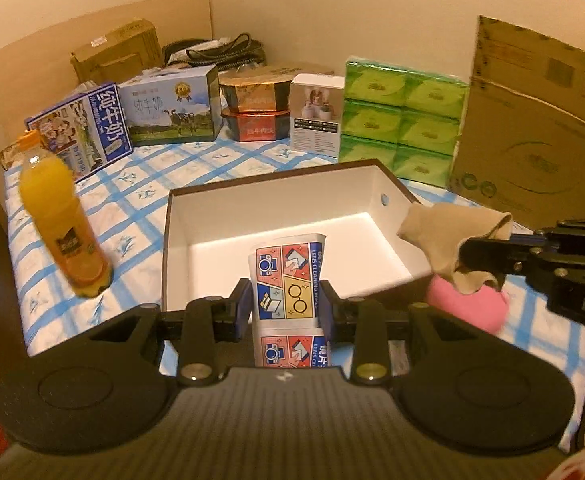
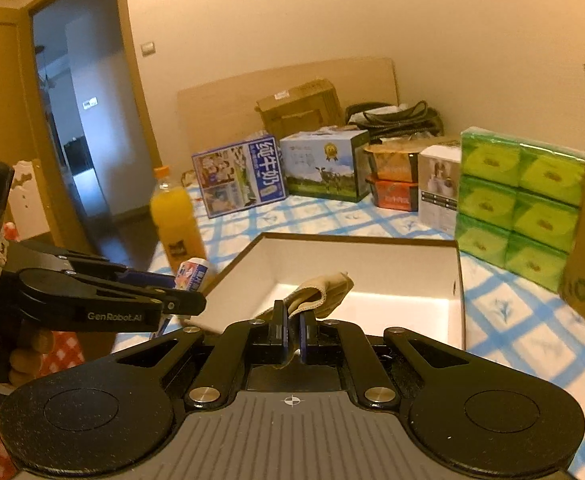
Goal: Organize soft objects
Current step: 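Open the right gripper over the brown box while the left drops the packets in, then move the right gripper to the striped mitten while the left approaches the grey cloth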
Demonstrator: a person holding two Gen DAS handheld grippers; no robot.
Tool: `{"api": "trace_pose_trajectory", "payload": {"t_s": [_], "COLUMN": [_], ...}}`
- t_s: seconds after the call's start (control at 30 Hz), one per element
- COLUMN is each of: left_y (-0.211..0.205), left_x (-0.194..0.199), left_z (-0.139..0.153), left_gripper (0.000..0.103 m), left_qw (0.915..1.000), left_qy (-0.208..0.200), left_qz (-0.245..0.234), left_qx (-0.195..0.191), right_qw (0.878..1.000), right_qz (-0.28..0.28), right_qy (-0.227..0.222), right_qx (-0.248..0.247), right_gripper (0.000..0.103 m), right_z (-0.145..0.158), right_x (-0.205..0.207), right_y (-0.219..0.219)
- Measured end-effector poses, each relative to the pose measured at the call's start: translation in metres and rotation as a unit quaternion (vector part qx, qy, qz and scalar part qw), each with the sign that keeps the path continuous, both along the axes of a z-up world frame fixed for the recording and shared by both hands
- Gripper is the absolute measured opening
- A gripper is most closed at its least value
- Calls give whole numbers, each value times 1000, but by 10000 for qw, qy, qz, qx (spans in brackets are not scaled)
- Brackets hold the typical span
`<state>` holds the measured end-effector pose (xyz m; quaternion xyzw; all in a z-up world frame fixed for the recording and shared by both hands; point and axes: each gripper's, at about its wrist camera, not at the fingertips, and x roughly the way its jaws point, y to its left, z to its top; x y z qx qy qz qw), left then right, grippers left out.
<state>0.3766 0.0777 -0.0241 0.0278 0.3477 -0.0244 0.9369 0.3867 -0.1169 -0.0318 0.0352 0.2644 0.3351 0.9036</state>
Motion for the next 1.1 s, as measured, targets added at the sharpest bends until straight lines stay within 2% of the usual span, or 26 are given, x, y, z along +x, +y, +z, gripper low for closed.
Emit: {"api": "trace_pose_trajectory", "payload": {"t_s": [0.23, 0.53, 0.63, 0.7, 0.8, 0.87, 1.1], "left_y": [13, 22, 28, 32, 36, 38, 50], "left_x": [79, 146, 159, 165, 167, 163, 137], "left_z": [-15, -44, -51, -55, -57, -57, -48], "left_gripper": [32, 33, 44, 49, 50, 50, 50], "left_qw": [9996, 9976, 9965, 9957, 9957, 9960, 9956], "left_qy": [252, 607, 668, 720, 728, 735, 777], "left_qz": [43, 64, 95, 131, 194, 171, 254], "left_qx": [-153, -317, -501, -565, -530, -478, -457], "right_qw": [9986, 9951, 9953, 9953, 9959, 9963, 9962], "right_qz": [-4, 90, 39, 35, -50, -73, -95], "right_qy": [328, 488, 485, 529, 596, 641, 749], "right_qx": [-416, -850, -836, -815, -679, -573, -437], "right_gripper": [5, 5, 6, 18, 35, 42, 46], "right_z": [-21, -43, -46, -47, -46, -44, -33], "right_x": [78, 134, 146, 151, 153, 151, 133], "right_y": [28, 53, 57, 58, 52, 46, 28]}}
